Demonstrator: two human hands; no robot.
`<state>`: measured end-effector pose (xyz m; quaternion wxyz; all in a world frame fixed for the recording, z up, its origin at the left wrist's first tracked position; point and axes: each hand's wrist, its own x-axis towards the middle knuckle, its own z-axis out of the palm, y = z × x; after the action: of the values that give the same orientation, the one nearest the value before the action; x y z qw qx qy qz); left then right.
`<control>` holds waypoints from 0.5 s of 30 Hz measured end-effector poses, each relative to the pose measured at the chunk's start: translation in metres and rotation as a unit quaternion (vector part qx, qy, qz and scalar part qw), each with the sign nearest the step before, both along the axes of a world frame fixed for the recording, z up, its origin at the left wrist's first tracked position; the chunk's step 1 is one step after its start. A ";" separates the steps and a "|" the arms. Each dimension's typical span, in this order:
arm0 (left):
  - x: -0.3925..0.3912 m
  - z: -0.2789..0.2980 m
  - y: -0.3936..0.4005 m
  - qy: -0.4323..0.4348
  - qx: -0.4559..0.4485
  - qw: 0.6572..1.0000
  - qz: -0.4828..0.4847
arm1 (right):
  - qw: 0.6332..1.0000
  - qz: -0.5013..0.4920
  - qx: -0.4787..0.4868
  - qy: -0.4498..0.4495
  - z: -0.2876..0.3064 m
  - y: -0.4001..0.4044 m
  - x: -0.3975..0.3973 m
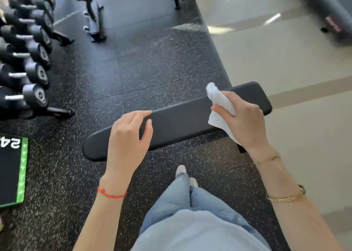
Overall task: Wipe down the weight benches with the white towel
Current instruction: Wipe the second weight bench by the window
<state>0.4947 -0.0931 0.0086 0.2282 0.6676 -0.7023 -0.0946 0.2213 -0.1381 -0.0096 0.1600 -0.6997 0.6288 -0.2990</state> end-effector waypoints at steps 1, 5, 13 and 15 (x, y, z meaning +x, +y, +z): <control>-0.005 0.001 -0.008 0.000 -0.001 1.000 -0.012 | 1.000 -0.011 0.000 -0.001 0.000 -0.002 -0.007; -0.030 0.002 -0.041 0.007 0.003 0.999 -0.052 | 0.998 -0.059 0.003 0.001 0.000 -0.010 -0.035; -0.113 0.005 -0.100 0.009 0.011 0.993 -0.117 | 0.992 -0.119 0.029 0.001 -0.009 -0.031 -0.120; -0.144 -0.001 -0.115 0.001 0.011 0.993 -0.122 | 0.992 -0.123 0.031 -0.002 -0.013 -0.041 -0.152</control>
<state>0.3504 -0.2083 0.0080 0.2084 0.5797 -0.7769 -0.1305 0.0694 -0.1791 -0.0231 0.1453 -0.6113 0.7185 -0.2983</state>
